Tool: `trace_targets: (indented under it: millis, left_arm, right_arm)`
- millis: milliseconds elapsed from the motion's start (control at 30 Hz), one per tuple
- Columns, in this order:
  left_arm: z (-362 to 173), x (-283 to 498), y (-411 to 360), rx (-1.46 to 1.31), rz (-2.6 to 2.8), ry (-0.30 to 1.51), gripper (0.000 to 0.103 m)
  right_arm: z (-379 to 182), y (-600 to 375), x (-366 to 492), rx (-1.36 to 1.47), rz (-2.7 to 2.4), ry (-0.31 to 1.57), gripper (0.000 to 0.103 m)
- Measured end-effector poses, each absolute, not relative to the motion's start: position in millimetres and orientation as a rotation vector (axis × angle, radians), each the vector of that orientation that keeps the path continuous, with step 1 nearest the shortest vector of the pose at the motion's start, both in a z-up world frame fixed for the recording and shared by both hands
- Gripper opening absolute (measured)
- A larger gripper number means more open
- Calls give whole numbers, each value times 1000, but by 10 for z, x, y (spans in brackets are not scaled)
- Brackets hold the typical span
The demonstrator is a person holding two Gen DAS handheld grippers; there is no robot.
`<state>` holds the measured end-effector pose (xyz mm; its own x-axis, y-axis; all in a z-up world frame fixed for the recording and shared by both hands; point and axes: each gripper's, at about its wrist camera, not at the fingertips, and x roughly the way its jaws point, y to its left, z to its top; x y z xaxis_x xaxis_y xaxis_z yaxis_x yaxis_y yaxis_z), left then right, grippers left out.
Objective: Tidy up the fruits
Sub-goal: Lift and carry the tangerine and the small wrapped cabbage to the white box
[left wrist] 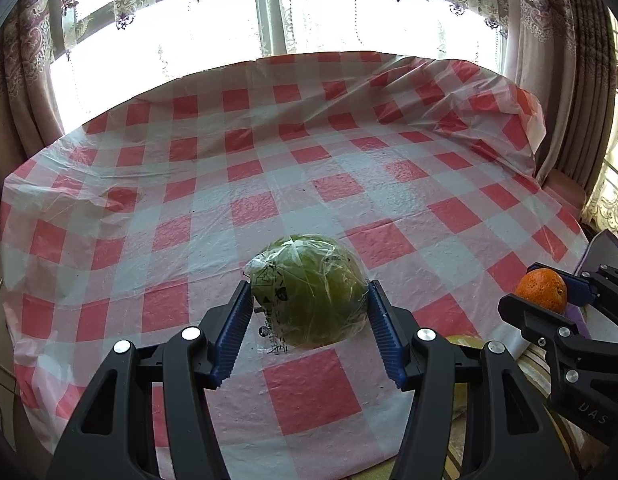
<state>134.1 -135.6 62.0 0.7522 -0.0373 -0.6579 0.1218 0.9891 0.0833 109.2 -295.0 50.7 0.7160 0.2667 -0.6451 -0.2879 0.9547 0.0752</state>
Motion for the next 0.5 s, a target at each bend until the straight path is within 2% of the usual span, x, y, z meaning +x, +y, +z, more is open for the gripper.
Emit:
trace_targets:
  millis: [500]
  left_arm:
    - [667,1079,-2334,219,-289,711,56]
  right_arm:
    - [533,-4205,769,58,84,699,41]
